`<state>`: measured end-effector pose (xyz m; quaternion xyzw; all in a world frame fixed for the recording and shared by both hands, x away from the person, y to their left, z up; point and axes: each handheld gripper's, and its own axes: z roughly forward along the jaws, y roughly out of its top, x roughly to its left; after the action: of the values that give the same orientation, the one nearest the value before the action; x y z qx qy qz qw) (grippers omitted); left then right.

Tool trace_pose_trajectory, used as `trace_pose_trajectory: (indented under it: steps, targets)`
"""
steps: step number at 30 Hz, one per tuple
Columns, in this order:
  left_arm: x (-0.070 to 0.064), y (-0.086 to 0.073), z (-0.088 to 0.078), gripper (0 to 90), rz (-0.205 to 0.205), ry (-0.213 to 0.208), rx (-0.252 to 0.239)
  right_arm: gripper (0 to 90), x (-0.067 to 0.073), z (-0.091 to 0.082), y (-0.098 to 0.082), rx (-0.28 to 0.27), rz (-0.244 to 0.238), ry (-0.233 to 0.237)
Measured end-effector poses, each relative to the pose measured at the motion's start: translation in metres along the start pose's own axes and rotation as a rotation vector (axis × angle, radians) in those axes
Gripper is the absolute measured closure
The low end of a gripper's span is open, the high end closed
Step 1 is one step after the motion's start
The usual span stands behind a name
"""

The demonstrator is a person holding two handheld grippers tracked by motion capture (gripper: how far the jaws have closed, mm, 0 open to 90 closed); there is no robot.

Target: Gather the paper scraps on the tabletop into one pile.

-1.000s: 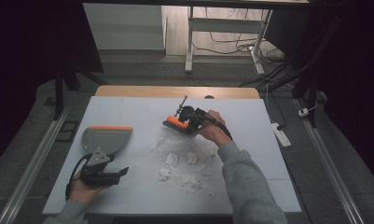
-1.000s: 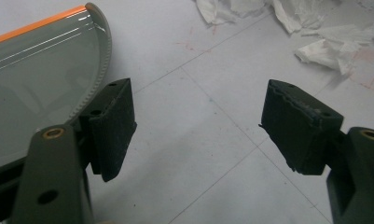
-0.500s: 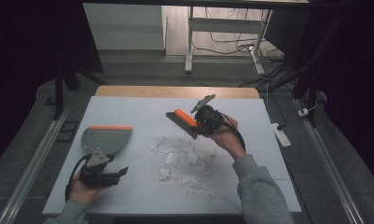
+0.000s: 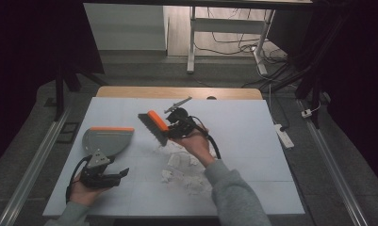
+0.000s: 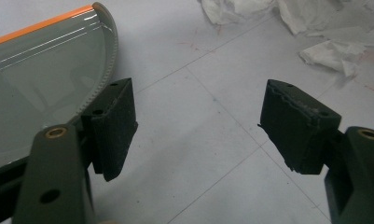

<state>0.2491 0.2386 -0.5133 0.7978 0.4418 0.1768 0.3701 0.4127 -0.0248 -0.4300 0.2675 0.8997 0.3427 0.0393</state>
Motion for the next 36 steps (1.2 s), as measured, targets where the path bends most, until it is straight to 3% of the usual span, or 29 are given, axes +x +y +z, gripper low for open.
trace_pose_trajectory:
  steps: [5, 11, 14, 19, 23, 28, 32, 36]
  targets:
    - [0.000, 0.000, -0.001, 28.0, 0.006, -0.004, -0.002, 70.7, 0.011, 0.031, 0.013, -0.007, 0.086, 0.011]
    - [-0.001, 0.000, 0.000, 28.0, 0.007, -0.007, -0.005, 70.7, 0.012, 0.058, 0.007, 0.021, 0.178, 0.043]
    - [-0.002, 0.000, 0.000, 27.9, 0.012, -0.008, -0.003, 70.7, 0.009, 0.061, 0.001, 0.048, 0.181, -0.003]
    - [-0.001, -0.001, 0.000, 27.9, 0.013, -0.007, 0.001, 70.7, -0.010, 0.045, -0.017, 0.061, 0.222, -0.074]
    - [-0.002, -0.001, 0.001, 27.9, 0.012, -0.006, 0.005, 70.7, -0.023, 0.017, -0.034, 0.057, 0.249, -0.106]
    - [-0.001, -0.001, 0.000, 27.9, 0.009, -0.001, 0.006, 70.7, -0.024, -0.019, -0.035, -0.007, 0.221, -0.114]
    - [0.000, -0.002, -0.001, 27.9, 0.005, -0.001, 0.004, 70.7, -0.019, -0.043, -0.030, -0.065, 0.214, -0.081]
    - [0.000, -0.002, -0.001, 27.9, 0.000, -0.002, 0.004, 70.7, -0.010, -0.054, -0.028, -0.055, 0.169, -0.063]
